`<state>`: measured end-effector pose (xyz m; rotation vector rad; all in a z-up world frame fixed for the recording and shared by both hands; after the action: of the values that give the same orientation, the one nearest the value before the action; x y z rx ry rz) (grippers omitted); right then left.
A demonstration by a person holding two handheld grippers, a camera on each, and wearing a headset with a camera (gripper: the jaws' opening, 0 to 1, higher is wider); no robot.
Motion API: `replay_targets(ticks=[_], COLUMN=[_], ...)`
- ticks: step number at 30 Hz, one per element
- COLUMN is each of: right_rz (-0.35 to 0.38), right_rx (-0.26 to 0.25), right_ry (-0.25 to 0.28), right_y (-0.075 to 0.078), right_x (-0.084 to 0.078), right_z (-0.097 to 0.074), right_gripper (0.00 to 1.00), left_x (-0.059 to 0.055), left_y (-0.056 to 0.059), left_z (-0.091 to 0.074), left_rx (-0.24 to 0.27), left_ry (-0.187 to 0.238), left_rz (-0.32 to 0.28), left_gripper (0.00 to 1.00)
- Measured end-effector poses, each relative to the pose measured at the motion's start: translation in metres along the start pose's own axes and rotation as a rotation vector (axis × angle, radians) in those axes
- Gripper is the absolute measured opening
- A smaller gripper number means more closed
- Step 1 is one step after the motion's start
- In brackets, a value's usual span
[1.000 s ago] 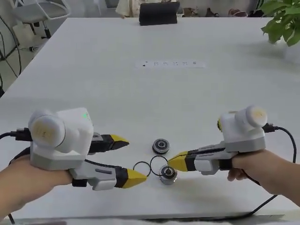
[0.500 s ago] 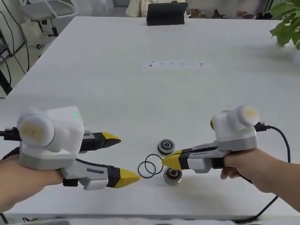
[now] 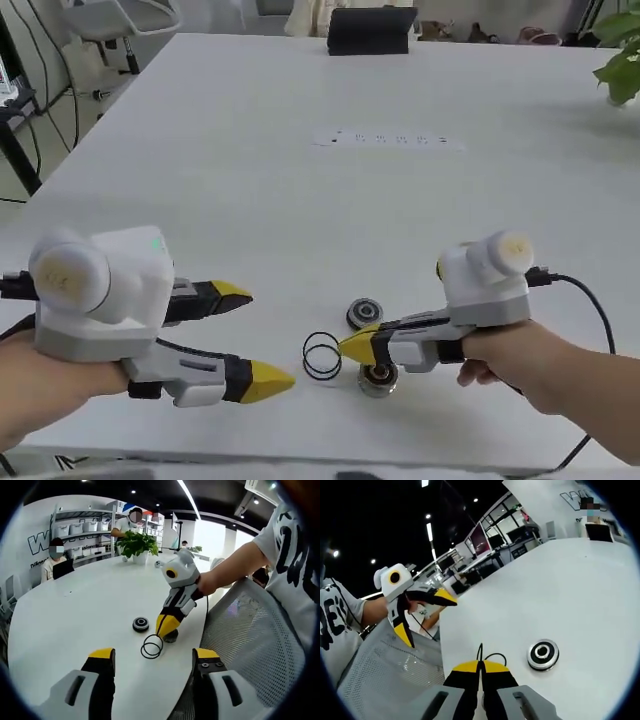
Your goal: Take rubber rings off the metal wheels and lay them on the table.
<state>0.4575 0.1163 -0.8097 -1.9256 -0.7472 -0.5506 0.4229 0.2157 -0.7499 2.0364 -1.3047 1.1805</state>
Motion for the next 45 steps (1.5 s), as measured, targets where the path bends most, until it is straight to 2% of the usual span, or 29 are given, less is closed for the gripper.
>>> replay_targets(ticks=[7,19,45], right_rz=[-0.004,-0.003,0.001], right_rx=[-0.019,-0.025,-0.096], right_ry=[-0.014,-0.036,-0.026], right_y=[0.006,0.007,0.019], right_x=[-0.003,-0.01,-0.01], right_z=[0.004,0.006,0.004], right_gripper=[0.0,0.0,0.02], left_x=[-0.002,-0.006,-0.011], left_y=[-0.001,0.001,0.003], left_z=[-0.001,0.001,0.0], left_rx=[0.004,0.002,-0.009], left_ry=[-0.004,-0.011,-0.021], left_rz=[0.001,-0.009,-0.024], left_gripper=[0.6,0.6,0.59])
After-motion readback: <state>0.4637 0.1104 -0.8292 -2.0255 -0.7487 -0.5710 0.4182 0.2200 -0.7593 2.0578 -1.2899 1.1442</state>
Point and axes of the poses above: the centre of the closed fingertips' face, and the gripper's own axes: z roughly forward along the fingers, y roughly to its right, x roughly out of its top, the point moved 3 cm from there along -z, roughly backward along the fingers, and after that the axes turned 9 degrees about z, right-handed, at the moved point
